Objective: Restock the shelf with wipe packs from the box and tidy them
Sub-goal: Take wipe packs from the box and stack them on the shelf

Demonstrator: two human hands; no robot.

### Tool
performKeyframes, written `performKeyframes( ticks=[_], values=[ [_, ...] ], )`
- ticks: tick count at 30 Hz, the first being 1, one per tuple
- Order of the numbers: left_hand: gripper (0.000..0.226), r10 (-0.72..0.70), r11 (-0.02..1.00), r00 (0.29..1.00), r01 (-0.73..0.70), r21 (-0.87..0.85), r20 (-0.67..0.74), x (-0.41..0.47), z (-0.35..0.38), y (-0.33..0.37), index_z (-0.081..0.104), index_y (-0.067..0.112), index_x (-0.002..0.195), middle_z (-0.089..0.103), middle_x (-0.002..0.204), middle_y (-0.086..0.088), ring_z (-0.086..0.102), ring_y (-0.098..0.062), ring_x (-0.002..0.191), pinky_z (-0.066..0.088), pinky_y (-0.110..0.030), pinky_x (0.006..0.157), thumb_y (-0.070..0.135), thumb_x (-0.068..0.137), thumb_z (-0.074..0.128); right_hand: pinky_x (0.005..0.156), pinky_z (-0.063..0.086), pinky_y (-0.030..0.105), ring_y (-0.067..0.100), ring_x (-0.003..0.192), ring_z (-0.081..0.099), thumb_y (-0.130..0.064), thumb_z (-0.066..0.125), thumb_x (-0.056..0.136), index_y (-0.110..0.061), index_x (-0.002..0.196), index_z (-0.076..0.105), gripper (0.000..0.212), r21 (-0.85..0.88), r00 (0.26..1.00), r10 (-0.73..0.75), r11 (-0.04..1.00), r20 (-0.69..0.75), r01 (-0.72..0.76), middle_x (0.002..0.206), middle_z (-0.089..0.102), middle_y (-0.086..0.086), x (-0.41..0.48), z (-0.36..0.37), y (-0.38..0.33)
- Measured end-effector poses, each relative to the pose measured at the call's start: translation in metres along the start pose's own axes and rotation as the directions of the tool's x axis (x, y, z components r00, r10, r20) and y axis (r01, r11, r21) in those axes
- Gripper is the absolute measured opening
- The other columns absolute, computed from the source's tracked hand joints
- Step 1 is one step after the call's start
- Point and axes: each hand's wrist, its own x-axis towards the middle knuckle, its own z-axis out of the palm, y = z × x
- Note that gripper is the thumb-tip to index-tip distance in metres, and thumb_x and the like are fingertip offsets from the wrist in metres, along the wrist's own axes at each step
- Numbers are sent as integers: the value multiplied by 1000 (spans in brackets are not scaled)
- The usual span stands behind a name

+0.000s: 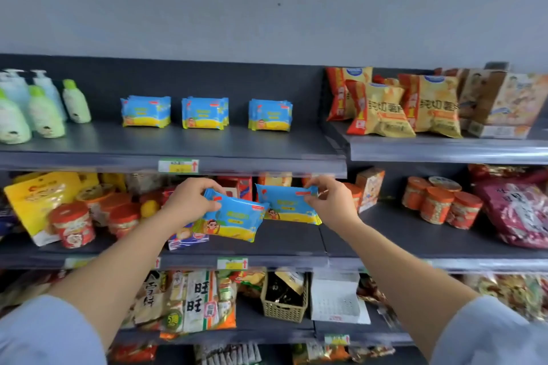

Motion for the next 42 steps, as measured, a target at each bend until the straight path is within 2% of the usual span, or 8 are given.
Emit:
performKeyframes(
  ticks=[3,5,8,13,22,30,34,42],
  values=[
    [20,-6,1000,999,5,-31,-35,5,-39,-18,69,22,85,65,103,-4,63,-21,89,53,-30,65,3,80,74,65,53,34,23,79,62,-14,70,85,-24,92,64,15,32,999,-43,999,-3,44,87,60,-1,14,22,-36],
    [17,-10,997,998,5,-73,-55,7,-63,-28,70,17,90,64,102,-5,62,-20,89,52,-28,61,2,82,72,66,55,33,19,79,63,-15,71,85,-28,91,64,16,59,998,-62,996,-11,62,86,59,-4,23,37,-60],
    [21,-16,994,996,6,-113,-89,13,-98,-45,69,22,86,68,100,-7,66,-22,90,57,-35,72,3,81,73,63,53,30,16,82,61,-16,70,86,-27,95,65,15,94,995,-95,991,-26,97,86,56,-7,38,58,-92],
    [23,21,994,987,-38,-104,-158,28,-149,-68,69,25,83,69,96,-7,67,-24,93,52,-26,64,3,81,73,72,55,31,14,83,60,-15,69,87,-26,98,65,17,175,991,-118,976,-64,127,83,55,-10,60,90,-139],
    [26,22,983,971,-64,-170,-238,57,-205,-101,67,31,83,66,104,-4,66,-22,94,57,-40,76,6,82,73,71,58,34,17,75,61,-18,70,86,-23,106,68,21,207,981,-171,960,-97,188,77,57,-4,104,141,-194],
    [27,-5,963,961,-70,-260,-277,105,-220,-117,66,27,84,69,90,-1,66,-11,83,53,-23,62,0,83,70,72,58,36,24,81,69,-14,74,82,-29,93,68,19,289,983,-157,940,-97,179,81,62,3,162,176,-208],
    [23,-44,946,958,-51,-320,-282,132,-223,-122,67,20,90,68,88,-1,65,-7,77,50,-12,49,-2,84,68,69,56,30,20,80,68,-15,74,82,-22,101,71,20,305,984,-169,935,-63,180,78,58,-4,194,192,-211],
    [22,-109,922,952,-11,-387,-287,182,-231,-141,66,9,100,68,85,-3,67,2,60,46,-11,46,-6,84,65,75,54,34,18,76,63,-13,72,84,-18,105,71,22,309,978,-204,933,30,185,76,59,-3,255,238,-224]
  ],
)
